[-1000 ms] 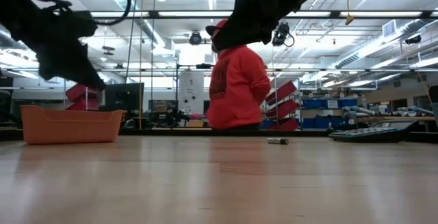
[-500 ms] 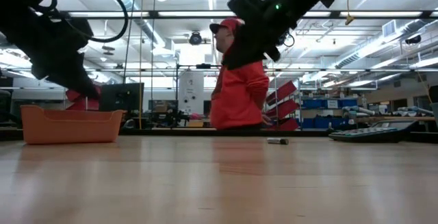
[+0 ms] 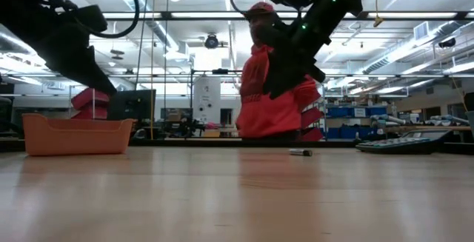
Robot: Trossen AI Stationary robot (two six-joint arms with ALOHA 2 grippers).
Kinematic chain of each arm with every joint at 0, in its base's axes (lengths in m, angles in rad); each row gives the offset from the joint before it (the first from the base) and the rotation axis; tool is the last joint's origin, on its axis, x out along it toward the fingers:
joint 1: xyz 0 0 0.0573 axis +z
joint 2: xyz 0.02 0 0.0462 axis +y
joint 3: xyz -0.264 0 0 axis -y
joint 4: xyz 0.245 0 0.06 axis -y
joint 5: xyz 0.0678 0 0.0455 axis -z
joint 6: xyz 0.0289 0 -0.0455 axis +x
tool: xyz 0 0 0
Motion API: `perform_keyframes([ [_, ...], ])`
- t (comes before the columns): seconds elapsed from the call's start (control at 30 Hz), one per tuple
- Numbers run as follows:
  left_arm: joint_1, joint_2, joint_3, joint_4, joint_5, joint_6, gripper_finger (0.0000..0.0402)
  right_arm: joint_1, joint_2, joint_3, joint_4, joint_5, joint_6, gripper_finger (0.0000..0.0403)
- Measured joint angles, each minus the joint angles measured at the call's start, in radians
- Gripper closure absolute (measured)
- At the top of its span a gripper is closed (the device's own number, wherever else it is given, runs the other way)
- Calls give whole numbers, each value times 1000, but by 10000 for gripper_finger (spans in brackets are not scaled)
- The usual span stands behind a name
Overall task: Sort batteries
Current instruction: Put the silver battery into the orange bin
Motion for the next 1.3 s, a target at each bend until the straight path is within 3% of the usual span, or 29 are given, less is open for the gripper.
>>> perform_keyframes([
  [0.27, -1, 0, 0, -3, 76, 6, 259, 22, 20, -4, -233, 0, -109, 292],
  [0.37, -1, 1, 0, -7, 82, 4, 259, 30, 38, -29, -262, -3, -42, 292],
  [0.53, -1, 7, -4, -4, 96, 6, 259, 30, 102, -38, -247, 3, 80, 292],
  [1.03, -1, 10, -5, 1, 94, 6, 259, 7, 247, -32, -168, -82, 41, 293],
  [1.3, -1, 10, -6, 17, 93, 7, 259, 5, 268, -29, -157, -117, 34, 354],
])
